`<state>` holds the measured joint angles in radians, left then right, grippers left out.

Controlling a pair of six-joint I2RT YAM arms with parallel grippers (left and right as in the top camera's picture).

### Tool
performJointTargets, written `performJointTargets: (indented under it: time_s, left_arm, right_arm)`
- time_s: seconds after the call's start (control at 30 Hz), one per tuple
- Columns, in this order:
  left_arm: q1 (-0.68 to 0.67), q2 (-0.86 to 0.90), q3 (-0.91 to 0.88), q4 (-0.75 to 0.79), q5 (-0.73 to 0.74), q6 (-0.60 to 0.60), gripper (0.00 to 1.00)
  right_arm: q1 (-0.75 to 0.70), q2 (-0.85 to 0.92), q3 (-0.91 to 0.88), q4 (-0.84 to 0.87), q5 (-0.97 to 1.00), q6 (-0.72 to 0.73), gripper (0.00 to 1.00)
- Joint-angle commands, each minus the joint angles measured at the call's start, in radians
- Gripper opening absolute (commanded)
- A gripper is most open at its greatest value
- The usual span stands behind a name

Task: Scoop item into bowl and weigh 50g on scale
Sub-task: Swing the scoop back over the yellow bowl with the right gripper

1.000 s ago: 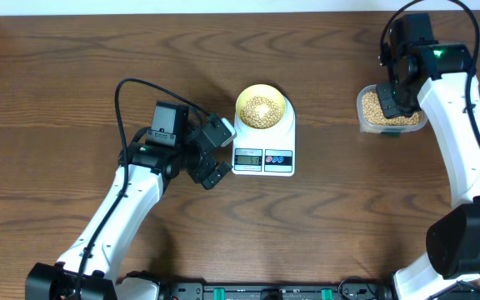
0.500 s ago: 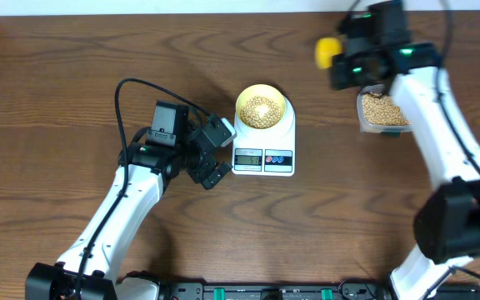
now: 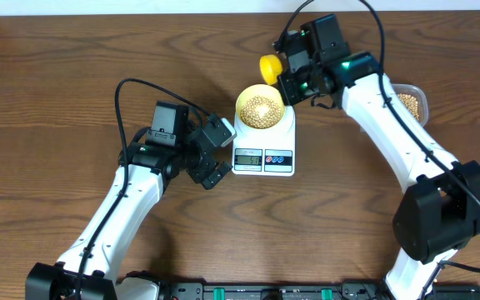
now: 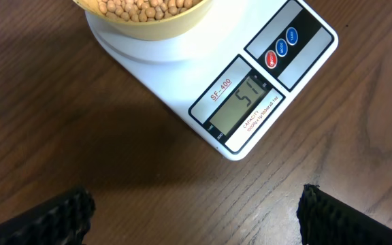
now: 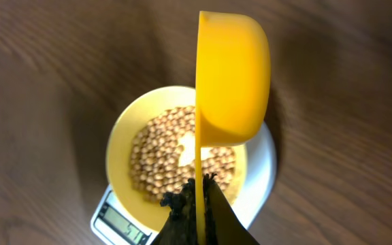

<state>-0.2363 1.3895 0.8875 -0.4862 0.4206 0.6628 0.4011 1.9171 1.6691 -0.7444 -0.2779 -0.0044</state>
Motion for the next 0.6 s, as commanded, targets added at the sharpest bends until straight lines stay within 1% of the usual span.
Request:
performJointTargets:
  time_s: [0.0, 0.4, 0.57]
  left_arm:
    - [0.005, -0.013, 0.001, 0.000, 0.013, 0.014, 0.98]
    - [0.005, -0.013, 0.001, 0.000, 0.013, 0.014, 0.98]
    - [0.005, -0.013, 0.001, 0.000, 0.013, 0.014, 0.98]
  right_arm:
    - [0.037, -0.015, 0.013, -0.020, -0.006, -0.004, 0.01]
    - [0.066, -0.014, 0.012, -0.106, -0.013, -0.095, 0.01]
    - [0.066, -0.013, 0.011, -0.109, -0.012, -0.119, 0.01]
